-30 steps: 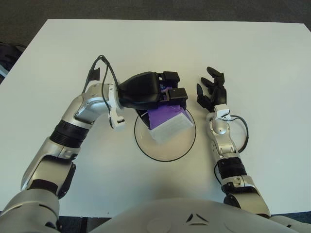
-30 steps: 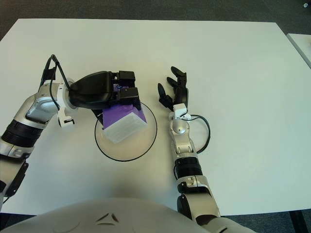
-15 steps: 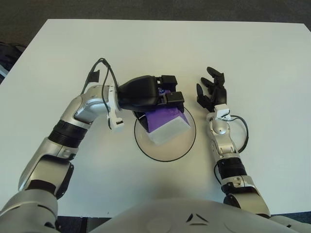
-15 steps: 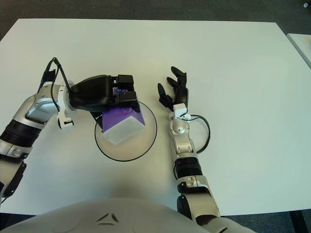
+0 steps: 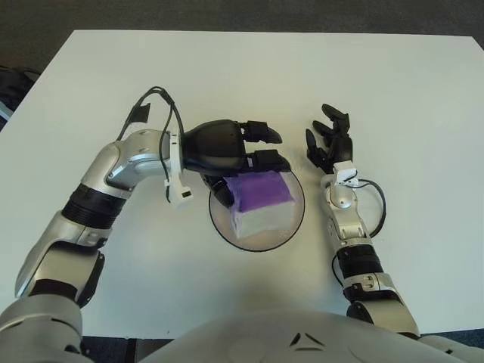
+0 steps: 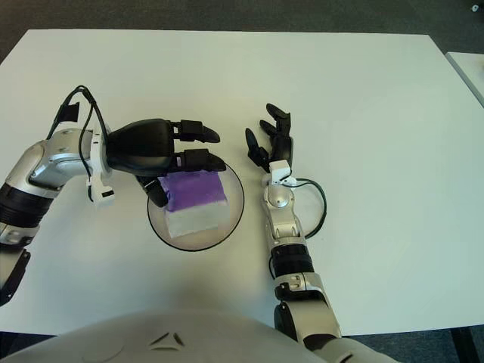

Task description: Put the tissue paper into the plate.

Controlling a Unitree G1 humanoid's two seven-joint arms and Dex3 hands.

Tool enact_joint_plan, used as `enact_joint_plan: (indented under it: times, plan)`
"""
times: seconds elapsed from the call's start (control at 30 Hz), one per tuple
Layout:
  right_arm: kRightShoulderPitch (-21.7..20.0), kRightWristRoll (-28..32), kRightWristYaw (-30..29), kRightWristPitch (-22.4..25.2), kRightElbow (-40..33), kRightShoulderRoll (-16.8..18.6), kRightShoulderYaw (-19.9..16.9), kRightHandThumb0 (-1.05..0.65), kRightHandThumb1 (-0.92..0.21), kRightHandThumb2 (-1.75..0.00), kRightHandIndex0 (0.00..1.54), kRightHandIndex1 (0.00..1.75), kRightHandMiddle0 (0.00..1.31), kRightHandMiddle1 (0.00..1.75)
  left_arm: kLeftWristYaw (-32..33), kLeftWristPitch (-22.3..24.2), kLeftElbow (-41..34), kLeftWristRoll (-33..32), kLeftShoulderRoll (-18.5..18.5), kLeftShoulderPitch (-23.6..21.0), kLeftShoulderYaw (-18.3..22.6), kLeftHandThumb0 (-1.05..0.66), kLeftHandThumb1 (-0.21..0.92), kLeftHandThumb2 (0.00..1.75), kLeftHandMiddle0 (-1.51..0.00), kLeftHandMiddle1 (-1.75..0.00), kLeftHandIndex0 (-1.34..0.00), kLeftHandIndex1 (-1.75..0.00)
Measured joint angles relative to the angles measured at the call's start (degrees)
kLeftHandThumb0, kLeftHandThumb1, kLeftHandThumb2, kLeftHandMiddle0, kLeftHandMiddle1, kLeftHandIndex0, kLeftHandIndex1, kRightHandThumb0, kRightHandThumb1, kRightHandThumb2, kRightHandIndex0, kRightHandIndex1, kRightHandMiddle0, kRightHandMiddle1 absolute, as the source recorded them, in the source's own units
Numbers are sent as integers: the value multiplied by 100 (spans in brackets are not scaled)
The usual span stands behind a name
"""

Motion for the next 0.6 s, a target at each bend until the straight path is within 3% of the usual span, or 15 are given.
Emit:
enact_joint_plan:
  times: [0.6]
  plan:
    - [-6, -51, -172, 1, 10, 37, 11, -65, -92, -50, 30, 60, 0, 81, 102, 63, -29, 264, 82, 0, 15, -86, 92, 78, -19, -4, 0, -34]
